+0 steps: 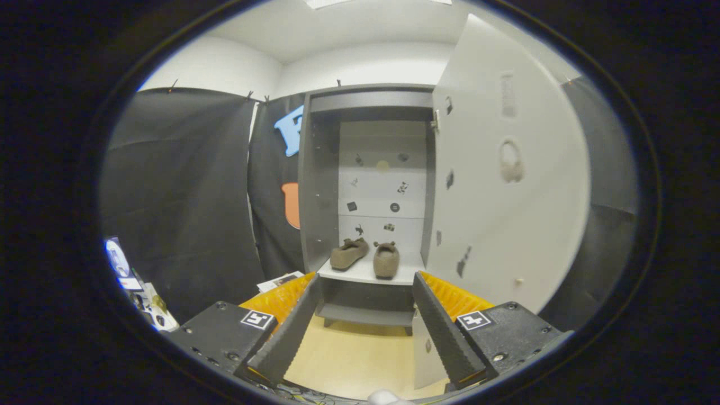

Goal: Open the shoe cabinet door, grab the shoes and put them into the shoe cabinet, then close the shoe cabinet door.

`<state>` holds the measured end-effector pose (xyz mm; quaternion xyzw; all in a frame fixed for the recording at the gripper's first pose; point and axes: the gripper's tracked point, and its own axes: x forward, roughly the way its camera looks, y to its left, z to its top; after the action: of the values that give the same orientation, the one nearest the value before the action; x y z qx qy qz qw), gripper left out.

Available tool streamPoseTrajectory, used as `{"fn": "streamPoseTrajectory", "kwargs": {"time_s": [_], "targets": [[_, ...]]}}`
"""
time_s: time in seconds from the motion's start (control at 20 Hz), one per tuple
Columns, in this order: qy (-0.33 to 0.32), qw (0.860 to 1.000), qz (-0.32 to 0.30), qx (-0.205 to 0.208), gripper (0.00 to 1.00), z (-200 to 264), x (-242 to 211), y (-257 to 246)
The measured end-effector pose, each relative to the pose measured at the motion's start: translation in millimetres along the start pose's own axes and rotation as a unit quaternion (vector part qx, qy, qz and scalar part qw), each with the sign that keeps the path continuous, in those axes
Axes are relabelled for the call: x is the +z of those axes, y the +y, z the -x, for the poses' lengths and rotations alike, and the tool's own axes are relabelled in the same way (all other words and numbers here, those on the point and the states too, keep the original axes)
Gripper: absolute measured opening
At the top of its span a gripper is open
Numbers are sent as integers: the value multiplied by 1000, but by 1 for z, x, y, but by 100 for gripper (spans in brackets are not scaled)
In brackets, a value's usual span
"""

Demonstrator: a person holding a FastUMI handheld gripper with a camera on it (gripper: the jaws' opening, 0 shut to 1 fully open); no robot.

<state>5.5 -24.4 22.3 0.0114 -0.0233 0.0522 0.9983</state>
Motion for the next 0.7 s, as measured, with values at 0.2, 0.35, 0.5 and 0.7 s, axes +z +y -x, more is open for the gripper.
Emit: {"fn": "streamPoseTrajectory", "kwargs": {"time_s": [0.2,0.35,0.5,0.7], "targets": [[-23,999,0,-47,100,57,7,-60],[-30,995,-17,-94,100,90,6,-122],[-37,988,-22,-146,100,85,7,-184],[-12,992,-48,-116,100,52,-9,-220]]}}
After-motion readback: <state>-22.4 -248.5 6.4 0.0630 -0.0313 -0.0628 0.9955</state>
